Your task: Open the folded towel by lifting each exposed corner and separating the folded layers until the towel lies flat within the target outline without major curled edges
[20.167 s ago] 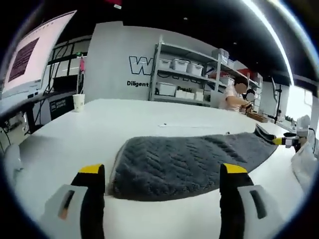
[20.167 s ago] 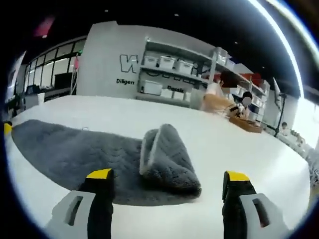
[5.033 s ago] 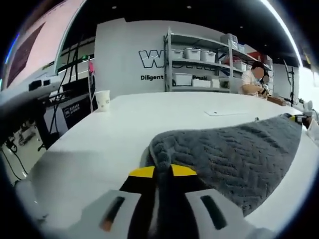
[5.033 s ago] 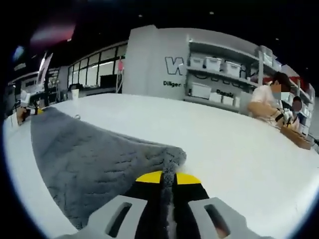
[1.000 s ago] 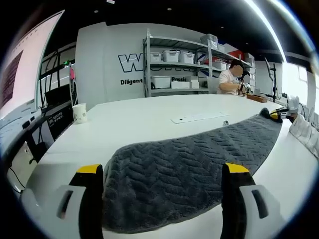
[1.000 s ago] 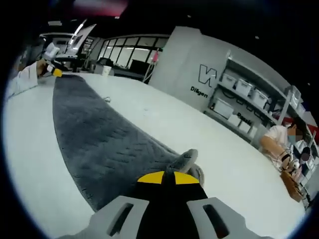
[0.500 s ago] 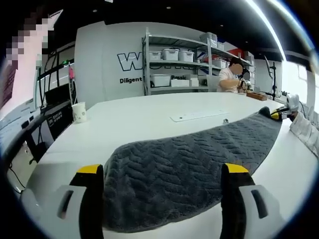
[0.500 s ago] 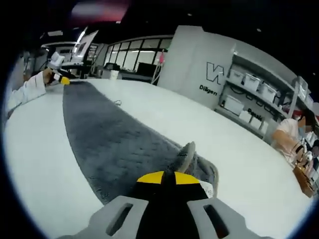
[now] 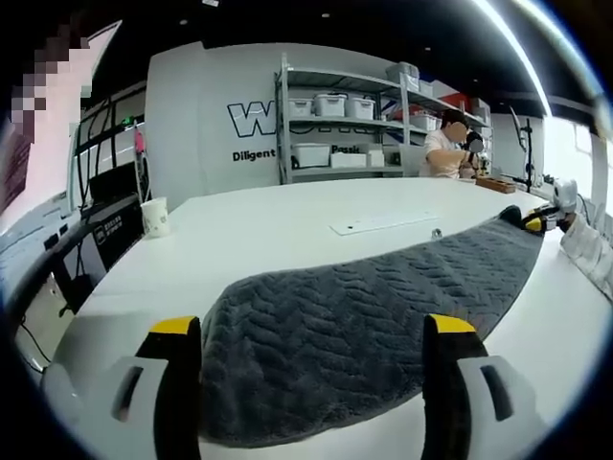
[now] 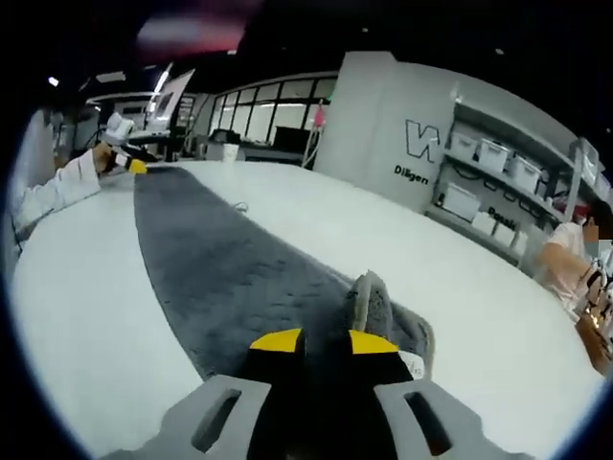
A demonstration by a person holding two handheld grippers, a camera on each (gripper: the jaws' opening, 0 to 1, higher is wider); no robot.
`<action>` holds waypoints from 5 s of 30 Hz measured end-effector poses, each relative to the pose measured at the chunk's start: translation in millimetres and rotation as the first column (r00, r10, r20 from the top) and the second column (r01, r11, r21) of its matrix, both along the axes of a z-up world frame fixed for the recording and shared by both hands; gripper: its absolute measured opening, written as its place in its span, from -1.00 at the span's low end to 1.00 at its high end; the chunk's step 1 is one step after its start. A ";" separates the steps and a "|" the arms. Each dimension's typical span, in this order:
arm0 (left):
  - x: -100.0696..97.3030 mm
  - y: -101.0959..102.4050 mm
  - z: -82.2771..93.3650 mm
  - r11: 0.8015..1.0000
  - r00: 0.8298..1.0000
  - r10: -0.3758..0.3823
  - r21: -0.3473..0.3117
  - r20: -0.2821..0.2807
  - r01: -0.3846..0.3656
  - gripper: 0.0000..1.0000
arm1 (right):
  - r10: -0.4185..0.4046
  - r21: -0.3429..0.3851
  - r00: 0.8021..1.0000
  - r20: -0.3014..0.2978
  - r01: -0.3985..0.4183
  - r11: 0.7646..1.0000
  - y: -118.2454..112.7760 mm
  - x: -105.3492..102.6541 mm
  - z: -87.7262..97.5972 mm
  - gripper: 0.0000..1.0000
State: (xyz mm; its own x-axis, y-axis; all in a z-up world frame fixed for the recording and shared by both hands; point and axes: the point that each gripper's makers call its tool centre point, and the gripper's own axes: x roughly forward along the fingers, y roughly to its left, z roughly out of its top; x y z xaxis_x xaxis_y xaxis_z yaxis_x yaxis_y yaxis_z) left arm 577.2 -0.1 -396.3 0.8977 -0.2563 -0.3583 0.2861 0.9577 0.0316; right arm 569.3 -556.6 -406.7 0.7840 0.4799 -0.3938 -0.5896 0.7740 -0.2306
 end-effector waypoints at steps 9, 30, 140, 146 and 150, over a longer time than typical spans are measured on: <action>0.4 0.8 -1.8 1.000 1.000 0.000 -0.001 -0.008 0.000 0.90 | 0.060 -0.002 0.998 -0.013 -0.060 0.998 14.4 -6.6 0.7 -1.00; -4.4 -8.0 4.8 0.999 0.999 -0.046 -0.018 -0.002 0.046 0.98 | -0.291 -0.039 0.952 0.093 0.295 0.955 -60.9 29.5 15.2 -0.29; -9.3 -11.9 11.7 0.997 0.998 -0.069 -0.036 0.001 0.069 0.98 | -0.105 -0.260 0.991 -0.087 0.080 0.962 22.7 -61.2 17.9 0.58; -12.2 -17.5 11.7 0.995 0.995 -0.095 -0.035 -0.004 0.095 0.98 | -0.062 -0.262 0.991 -0.118 0.029 0.965 50.4 -49.6 20.1 0.84; -13.0 -17.0 11.0 0.995 0.995 -0.096 -0.032 -0.009 0.095 0.98 | -0.042 -0.246 0.993 -0.109 0.014 0.969 68.3 -36.6 30.3 0.85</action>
State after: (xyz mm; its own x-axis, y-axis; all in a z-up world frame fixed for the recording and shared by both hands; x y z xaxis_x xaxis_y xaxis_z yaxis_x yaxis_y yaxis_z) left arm 564.2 -17.1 -385.4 0.8646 -0.3522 -0.3583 0.3765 0.9264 -0.0019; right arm 532.7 -488.3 -376.4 0.7396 0.3370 -0.5826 -0.6018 0.7188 -0.3481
